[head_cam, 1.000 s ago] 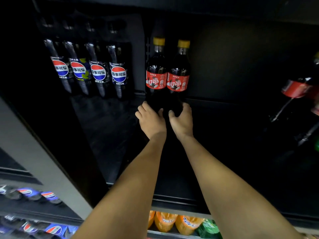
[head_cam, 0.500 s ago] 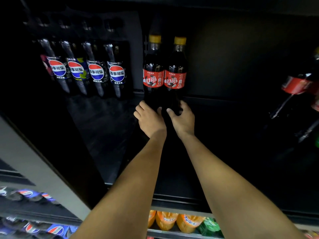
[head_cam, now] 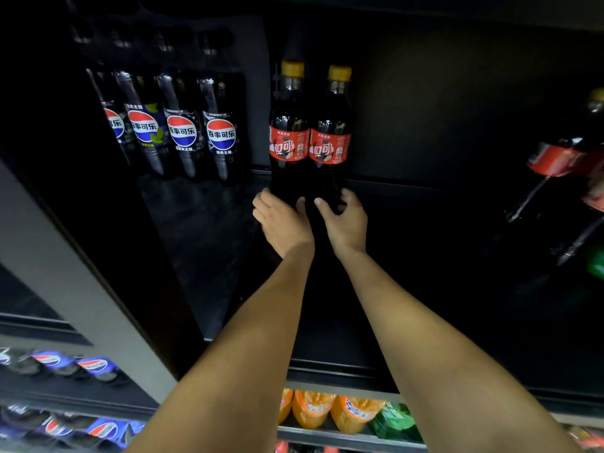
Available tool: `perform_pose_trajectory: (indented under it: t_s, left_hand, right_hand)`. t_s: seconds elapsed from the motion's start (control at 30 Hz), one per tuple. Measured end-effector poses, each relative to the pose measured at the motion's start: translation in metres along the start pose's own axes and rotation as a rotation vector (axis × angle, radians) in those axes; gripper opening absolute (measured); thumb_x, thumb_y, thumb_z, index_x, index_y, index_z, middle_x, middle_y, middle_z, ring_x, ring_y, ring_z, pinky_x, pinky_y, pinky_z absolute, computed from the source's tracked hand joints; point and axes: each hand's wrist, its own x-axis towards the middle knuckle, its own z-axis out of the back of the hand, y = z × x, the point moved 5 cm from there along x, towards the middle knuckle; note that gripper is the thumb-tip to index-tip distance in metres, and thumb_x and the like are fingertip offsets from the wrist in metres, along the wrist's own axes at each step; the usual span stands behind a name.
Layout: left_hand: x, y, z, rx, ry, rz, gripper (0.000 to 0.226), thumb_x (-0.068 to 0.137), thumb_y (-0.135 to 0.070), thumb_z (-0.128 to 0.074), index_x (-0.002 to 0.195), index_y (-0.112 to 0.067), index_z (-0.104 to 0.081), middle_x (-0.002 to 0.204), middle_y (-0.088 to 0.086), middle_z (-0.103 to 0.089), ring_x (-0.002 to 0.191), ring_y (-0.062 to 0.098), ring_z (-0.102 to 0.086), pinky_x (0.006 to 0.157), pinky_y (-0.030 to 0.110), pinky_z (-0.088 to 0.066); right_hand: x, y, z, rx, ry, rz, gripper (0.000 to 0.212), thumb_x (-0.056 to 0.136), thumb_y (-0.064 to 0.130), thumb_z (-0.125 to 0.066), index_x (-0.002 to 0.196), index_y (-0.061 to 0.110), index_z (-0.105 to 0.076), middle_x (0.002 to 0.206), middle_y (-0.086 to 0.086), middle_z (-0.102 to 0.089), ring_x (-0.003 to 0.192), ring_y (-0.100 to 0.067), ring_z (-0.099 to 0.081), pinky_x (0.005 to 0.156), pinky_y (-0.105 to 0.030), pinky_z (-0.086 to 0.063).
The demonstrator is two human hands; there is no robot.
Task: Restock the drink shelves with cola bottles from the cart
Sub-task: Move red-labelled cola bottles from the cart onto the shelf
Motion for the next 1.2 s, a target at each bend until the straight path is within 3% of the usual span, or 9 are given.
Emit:
perform_pose_trajectory:
  t_s: [0.13, 0.3, 0.5, 0.6, 0.87, 0.97, 1.1, 1.2]
  left_hand:
    - [-0.013, -0.002, 0.005, 0.162, -0.014, 0.002, 0.05, 0.091, -0.034, -0.062, 0.127, -0.006, -0.042, 0.131, 0.01, -0.042, 0.118, 0.026, -0.043, 0.09, 0.033, -0.041]
    - [-0.037, -0.011, 0.019, 0.442, 0.04, -0.209, 0.037, 0.097, -0.035, -0.048, 0.124, -0.011, -0.046, 0.128, 0.008, -0.047, 0.119, 0.026, -0.043, 0.096, 0.038, -0.035]
    - [-0.086, -0.035, 0.049, 0.742, 0.2, -0.643, 0.042, 0.098, -0.035, -0.042, 0.133, -0.012, -0.044, 0.132, 0.009, -0.049, 0.124, 0.029, -0.042, 0.104, 0.042, -0.031]
    - [-0.122, -0.034, 0.075, 0.836, 0.288, -0.76, 0.045, 0.098, -0.037, -0.041, 0.134, -0.011, -0.045, 0.133, 0.009, -0.05, 0.124, 0.029, -0.043, 0.104, 0.041, -0.032]
    - [-0.218, -0.013, 0.191, 0.837, 0.526, -0.749, 0.042, 0.097, -0.041, -0.042, 0.127, -0.012, -0.047, 0.123, 0.007, -0.053, 0.116, 0.028, -0.047, 0.094, 0.039, -0.036]
    - [-0.246, 0.009, 0.248, 0.861, 0.564, -0.663, 0.037, 0.096, -0.04, -0.043, 0.116, -0.01, -0.051, 0.114, 0.008, -0.055, 0.108, 0.029, -0.051, 0.088, 0.039, -0.039]
    - [-0.26, 0.051, 0.323, 0.916, 0.614, -0.509, 0.041, 0.097, -0.041, -0.042, 0.122, -0.01, -0.05, 0.117, 0.008, -0.054, 0.11, 0.029, -0.05, 0.088, 0.039, -0.037]
    - [-0.257, 0.084, 0.378, 0.947, 0.611, -0.394, 0.04, 0.096, -0.041, -0.043, 0.12, -0.009, -0.05, 0.116, 0.009, -0.054, 0.11, 0.029, -0.049, 0.089, 0.039, -0.037]
  right_hand:
    - [-0.009, 0.0, 0.013, -0.065, -0.062, 0.005, 0.049, 0.089, 0.035, -0.067, 0.126, 0.005, -0.057, 0.127, -0.009, -0.058, 0.112, -0.02, -0.058, 0.086, -0.025, -0.046]
    - [-0.034, 0.014, 0.047, -0.505, -0.061, 0.184, 0.033, 0.096, 0.038, -0.052, 0.111, 0.011, -0.064, 0.113, -0.007, -0.063, 0.105, -0.025, -0.059, 0.071, -0.029, -0.04]
    - [-0.083, 0.029, 0.097, -0.897, 0.118, 0.342, 0.039, 0.097, 0.037, -0.043, 0.118, 0.01, -0.062, 0.116, -0.009, -0.062, 0.11, -0.029, -0.052, 0.084, -0.037, -0.042]
    - [-0.119, 0.036, 0.122, -1.026, 0.191, 0.383, 0.041, 0.096, 0.037, -0.043, 0.12, 0.011, -0.061, 0.117, -0.009, -0.062, 0.112, -0.029, -0.051, 0.088, -0.038, -0.042]
    - [-0.252, 0.054, 0.158, -1.117, 0.38, 0.436, 0.04, 0.097, 0.037, -0.041, 0.123, 0.012, -0.058, 0.118, -0.008, -0.061, 0.116, -0.029, -0.05, 0.093, -0.039, -0.039]
    - [-0.301, 0.07, 0.154, -1.106, 0.474, 0.482, 0.037, 0.094, 0.036, -0.044, 0.113, 0.01, -0.062, 0.112, -0.009, -0.064, 0.111, -0.03, -0.053, 0.088, -0.037, -0.042]
    - [-0.364, 0.097, 0.132, -1.084, 0.614, 0.575, 0.033, 0.093, 0.035, -0.045, 0.105, 0.01, -0.063, 0.105, -0.009, -0.065, 0.105, -0.029, -0.056, 0.076, -0.036, -0.045]
    - [-0.404, 0.12, 0.101, -1.034, 0.709, 0.627, 0.031, 0.094, 0.035, -0.044, 0.103, 0.012, -0.062, 0.1, -0.006, -0.065, 0.101, -0.027, -0.058, 0.064, -0.032, -0.037]
